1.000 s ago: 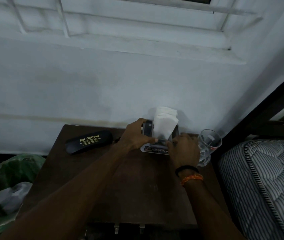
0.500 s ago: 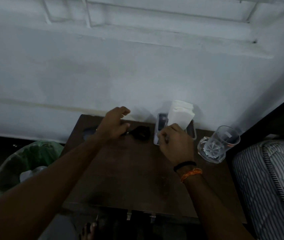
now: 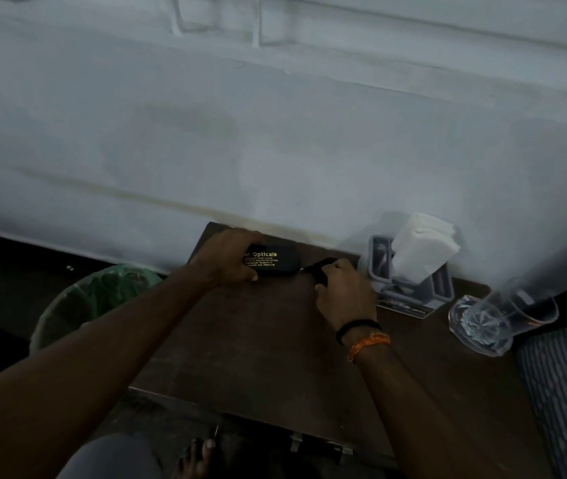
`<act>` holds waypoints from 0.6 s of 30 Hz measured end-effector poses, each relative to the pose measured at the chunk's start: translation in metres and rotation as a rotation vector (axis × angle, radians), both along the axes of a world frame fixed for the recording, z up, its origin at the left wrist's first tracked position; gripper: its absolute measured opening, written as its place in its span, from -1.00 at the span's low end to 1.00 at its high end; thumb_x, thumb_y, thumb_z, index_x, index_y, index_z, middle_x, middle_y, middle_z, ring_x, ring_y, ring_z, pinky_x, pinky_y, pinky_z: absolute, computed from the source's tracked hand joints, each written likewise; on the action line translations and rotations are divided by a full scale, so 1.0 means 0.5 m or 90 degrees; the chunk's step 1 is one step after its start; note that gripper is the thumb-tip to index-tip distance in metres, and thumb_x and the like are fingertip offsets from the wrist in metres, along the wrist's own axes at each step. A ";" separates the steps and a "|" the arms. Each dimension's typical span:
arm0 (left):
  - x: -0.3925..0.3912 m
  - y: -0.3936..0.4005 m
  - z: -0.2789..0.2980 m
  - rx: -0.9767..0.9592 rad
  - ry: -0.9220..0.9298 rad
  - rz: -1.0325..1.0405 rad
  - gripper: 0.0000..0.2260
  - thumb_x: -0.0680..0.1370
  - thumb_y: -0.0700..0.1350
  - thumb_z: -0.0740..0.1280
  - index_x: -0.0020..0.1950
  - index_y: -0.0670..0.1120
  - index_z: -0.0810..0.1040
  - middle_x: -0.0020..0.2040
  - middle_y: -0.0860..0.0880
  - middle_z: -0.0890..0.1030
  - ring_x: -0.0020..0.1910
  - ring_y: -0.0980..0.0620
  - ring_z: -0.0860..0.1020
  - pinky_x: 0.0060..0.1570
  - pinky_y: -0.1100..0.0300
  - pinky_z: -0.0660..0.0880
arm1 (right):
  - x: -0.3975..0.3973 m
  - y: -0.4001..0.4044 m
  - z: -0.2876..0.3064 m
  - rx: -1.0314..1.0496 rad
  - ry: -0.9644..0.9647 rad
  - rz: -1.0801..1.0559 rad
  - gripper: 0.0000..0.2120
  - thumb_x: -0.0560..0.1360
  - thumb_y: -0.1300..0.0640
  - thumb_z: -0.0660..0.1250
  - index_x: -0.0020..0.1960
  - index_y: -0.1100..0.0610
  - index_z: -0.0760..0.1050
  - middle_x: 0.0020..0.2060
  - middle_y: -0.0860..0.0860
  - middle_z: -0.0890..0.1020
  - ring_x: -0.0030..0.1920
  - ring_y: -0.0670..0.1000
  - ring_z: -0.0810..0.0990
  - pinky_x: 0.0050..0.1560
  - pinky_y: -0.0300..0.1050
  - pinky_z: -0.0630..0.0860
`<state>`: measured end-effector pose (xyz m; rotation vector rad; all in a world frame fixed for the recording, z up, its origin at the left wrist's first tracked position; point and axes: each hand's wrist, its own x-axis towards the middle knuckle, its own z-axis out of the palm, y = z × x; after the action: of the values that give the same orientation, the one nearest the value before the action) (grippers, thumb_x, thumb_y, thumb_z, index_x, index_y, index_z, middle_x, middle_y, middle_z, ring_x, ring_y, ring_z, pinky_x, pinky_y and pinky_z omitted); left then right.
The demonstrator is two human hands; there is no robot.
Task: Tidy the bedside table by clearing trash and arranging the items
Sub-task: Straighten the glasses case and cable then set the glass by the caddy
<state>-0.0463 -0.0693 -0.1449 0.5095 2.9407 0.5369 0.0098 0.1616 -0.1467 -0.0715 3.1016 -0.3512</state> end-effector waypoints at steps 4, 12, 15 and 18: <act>-0.015 -0.023 0.008 0.005 -0.013 0.007 -0.38 0.28 -0.02 0.58 0.30 -0.07 0.49 0.17 -0.09 0.60 0.13 -0.09 0.55 0.10 0.07 0.47 | -0.012 -0.002 -0.014 0.019 -0.012 -0.011 -0.65 0.56 0.11 0.29 0.32 0.14 0.47 0.29 0.09 0.47 0.17 0.15 0.54 0.14 0.04 0.50; -0.048 -0.048 0.024 -0.002 -0.041 0.015 -0.42 0.27 -0.14 0.57 0.26 -0.05 0.52 0.15 -0.07 0.62 0.14 -0.11 0.54 0.07 0.03 0.49 | -0.029 -0.024 -0.023 0.022 0.015 -0.012 -0.72 0.57 0.13 0.25 0.27 0.08 0.51 0.18 0.06 0.58 0.16 0.11 0.57 0.10 0.00 0.52; -0.057 -0.050 0.026 0.003 -0.041 0.022 -0.42 0.26 -0.16 0.57 0.25 -0.05 0.52 0.14 -0.09 0.62 0.14 -0.12 0.54 0.06 0.03 0.49 | -0.036 -0.031 -0.024 0.003 0.018 -0.019 -0.71 0.57 0.13 0.25 0.28 0.08 0.50 0.20 0.07 0.58 0.18 0.12 0.56 0.13 0.03 0.52; -0.059 -0.051 0.022 0.020 -0.041 0.031 -0.43 0.25 -0.18 0.57 0.24 -0.06 0.53 0.13 -0.10 0.62 0.13 -0.12 0.55 0.05 0.04 0.49 | -0.042 -0.037 -0.025 0.001 0.018 -0.024 -0.70 0.57 0.11 0.25 0.29 0.07 0.49 0.19 0.07 0.58 0.19 0.13 0.56 0.12 0.03 0.52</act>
<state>-0.0757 -0.0949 -0.1340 0.4159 2.8940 0.5954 -0.0111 0.1433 -0.1595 -0.0187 3.1348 -0.3513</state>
